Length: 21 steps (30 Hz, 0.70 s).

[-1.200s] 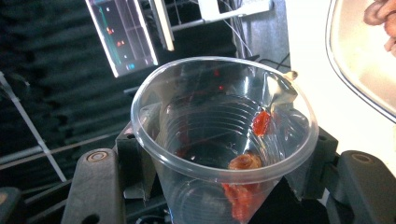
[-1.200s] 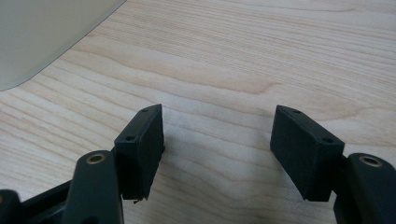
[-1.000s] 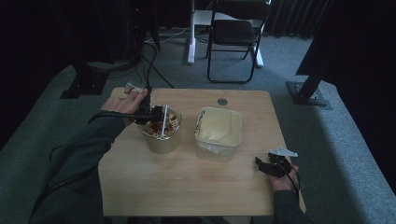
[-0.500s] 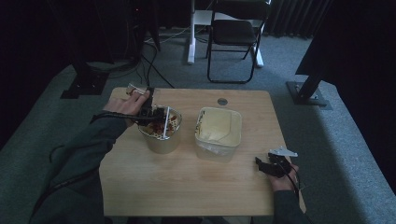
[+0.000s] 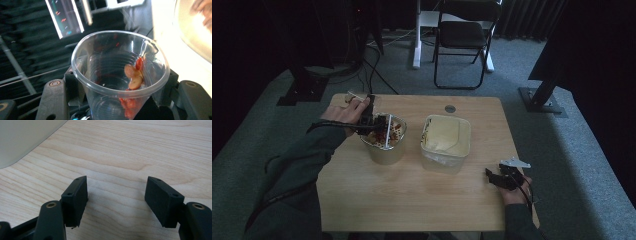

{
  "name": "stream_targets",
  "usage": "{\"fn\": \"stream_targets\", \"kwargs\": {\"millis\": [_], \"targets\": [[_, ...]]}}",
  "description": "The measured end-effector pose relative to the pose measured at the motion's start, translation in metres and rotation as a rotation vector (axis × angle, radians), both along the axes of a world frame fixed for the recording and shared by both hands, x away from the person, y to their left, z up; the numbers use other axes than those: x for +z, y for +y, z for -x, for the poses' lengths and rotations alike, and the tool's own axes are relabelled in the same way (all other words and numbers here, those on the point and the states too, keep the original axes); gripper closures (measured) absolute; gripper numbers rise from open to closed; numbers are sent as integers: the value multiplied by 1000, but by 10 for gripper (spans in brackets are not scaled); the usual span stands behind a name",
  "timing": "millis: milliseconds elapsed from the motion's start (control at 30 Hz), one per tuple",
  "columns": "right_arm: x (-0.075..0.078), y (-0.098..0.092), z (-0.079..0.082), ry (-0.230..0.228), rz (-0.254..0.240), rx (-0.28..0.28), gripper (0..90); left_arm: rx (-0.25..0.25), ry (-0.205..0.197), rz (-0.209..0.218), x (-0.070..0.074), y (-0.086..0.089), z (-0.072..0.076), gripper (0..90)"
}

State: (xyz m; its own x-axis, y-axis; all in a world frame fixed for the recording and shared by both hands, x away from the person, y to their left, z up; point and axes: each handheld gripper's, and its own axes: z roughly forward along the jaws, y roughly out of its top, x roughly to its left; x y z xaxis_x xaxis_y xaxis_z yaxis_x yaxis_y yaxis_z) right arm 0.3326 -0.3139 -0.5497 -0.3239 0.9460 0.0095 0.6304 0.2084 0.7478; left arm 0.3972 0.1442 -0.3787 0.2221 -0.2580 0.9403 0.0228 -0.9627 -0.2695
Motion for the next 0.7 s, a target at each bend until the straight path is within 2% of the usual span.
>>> {"fn": "stream_targets", "kwargs": {"millis": [33,67,100,133,167,200,233,267,300,333,367,433,467,567,633,700], "targets": [[0,0,0,0,0,0,344,15,8,7,1,0,-2,399],[0,0,0,0,0,0,343,18,-6,-11,-1,1,-2,397],[0,0,0,0,0,0,344,8,16,22,0,1,-1,398],[0,0,0,0,0,0,343,23,4,-6,-2,2,-2,398],[0,0,0,0,0,0,344,2,7,5,-2,1,0,397],[0,0,0,0,0,0,343,14,18,18,-1,1,-1,398],[0,0,0,0,0,0,343,22,0,-5,-2,1,-1,397],[0,0,0,0,0,0,344,-2,20,24,0,0,1,400],[0,0,0,0,0,0,343,19,16,18,-1,0,-2,400],[0,0,0,0,0,0,344,19,7,3,-1,0,-1,399],[0,0,0,0,0,0,343,3,28,42,1,-1,0,399],[0,0,0,0,0,0,343,22,35,56,2,0,-3,398],[0,0,0,1,-1,-1,343,23,62,103,2,0,-2,397],[0,0,0,1,-1,-1,343,37,93,152,0,5,-5,395],[0,0,0,2,-2,-1,343,43,110,225,1,8,-5,394],[0,0,0,1,-1,0,343,45,130,320,5,13,-7,394]]}}
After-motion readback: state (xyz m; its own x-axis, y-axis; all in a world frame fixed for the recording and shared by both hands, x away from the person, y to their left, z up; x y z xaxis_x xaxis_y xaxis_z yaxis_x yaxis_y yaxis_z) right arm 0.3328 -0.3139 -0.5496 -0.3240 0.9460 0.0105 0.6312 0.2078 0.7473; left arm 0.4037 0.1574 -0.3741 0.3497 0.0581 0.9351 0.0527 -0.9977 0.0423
